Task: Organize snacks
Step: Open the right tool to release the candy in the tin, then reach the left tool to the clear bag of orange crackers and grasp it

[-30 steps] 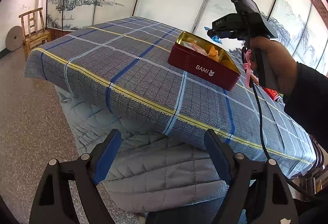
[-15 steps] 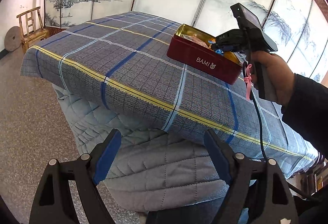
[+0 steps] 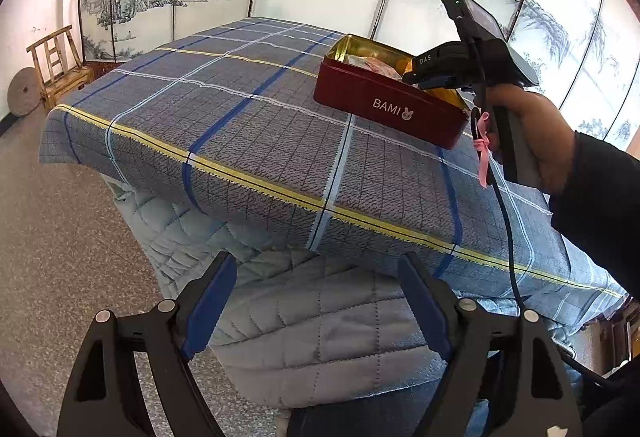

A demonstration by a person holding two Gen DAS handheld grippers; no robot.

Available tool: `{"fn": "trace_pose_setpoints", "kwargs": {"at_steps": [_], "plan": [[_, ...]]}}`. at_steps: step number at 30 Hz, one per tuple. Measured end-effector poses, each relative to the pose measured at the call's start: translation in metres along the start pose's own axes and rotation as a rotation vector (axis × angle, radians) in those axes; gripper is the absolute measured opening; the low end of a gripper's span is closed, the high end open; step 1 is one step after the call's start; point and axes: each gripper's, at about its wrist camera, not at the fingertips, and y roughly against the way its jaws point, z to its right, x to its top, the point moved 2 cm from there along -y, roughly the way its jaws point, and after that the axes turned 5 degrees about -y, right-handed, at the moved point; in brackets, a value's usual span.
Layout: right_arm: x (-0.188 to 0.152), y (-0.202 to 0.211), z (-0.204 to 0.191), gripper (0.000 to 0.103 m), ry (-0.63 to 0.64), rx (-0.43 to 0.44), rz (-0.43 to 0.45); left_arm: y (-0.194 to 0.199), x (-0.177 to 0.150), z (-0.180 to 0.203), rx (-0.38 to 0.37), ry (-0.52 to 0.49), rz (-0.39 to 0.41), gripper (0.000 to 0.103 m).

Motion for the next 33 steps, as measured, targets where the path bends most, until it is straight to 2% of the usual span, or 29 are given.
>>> {"fn": "trace_pose_setpoints", "kwargs": {"at_steps": [2, 4, 5, 6, 8, 9, 13, 16, 19, 22, 28, 31, 33], "plan": [[-0.001, 0.005, 0.003, 0.027, -0.015, 0.053, 0.007, 0.001, 0.003, 0.006, 0.008, -0.023, 0.000, 0.079], [-0.001, 0.021, 0.012, 0.032, -0.047, 0.127, 0.063, 0.002, 0.007, 0.012, 0.017, -0.047, 0.003, 0.079], [-0.001, 0.031, 0.019, 0.042, -0.054, 0.139, 0.098, 0.002, 0.010, 0.015, 0.019, -0.059, 0.005, 0.079], [-0.002, 0.041, 0.027, 0.056, -0.060, 0.145, 0.133, 0.002, 0.012, 0.019, 0.021, -0.072, 0.007, 0.079], [-0.006, 0.059, 0.052, 0.075, -0.081, 0.145, 0.195, 0.001, 0.020, 0.028, 0.023, -0.100, 0.016, 0.079], [-0.008, 0.066, 0.068, 0.078, -0.097, 0.139, 0.219, 0.000, 0.024, 0.033, 0.019, -0.116, 0.020, 0.079], [-0.028, 0.082, 0.159, 0.080, -0.186, 0.045, 0.252, -0.008, 0.048, 0.068, -0.034, -0.196, 0.025, 0.079], [-0.050, 0.087, 0.249, 0.080, -0.326, -0.025, 0.245, -0.017, 0.071, 0.107, -0.101, -0.269, 0.033, 0.080], [-0.079, 0.105, 0.334, 0.080, -0.472, -0.085, 0.266, -0.030, 0.098, 0.154, -0.200, -0.329, 0.027, 0.081], [-0.103, 0.127, 0.401, 0.081, -0.577, -0.112, 0.298, -0.047, 0.124, 0.202, -0.272, -0.374, 0.020, 0.081], [-0.147, 0.158, 0.480, 0.082, -0.733, -0.134, 0.351, -0.094, 0.171, 0.303, -0.338, -0.445, 0.001, 0.082], [-0.160, 0.162, 0.501, 0.086, -0.831, -0.043, 0.390, -0.130, 0.186, 0.347, -0.342, -0.466, -0.008, 0.082], [-0.164, 0.159, 0.506, 0.086, -0.858, -0.006, 0.381, -0.159, 0.195, 0.366, -0.312, -0.465, -0.001, 0.083]]}}
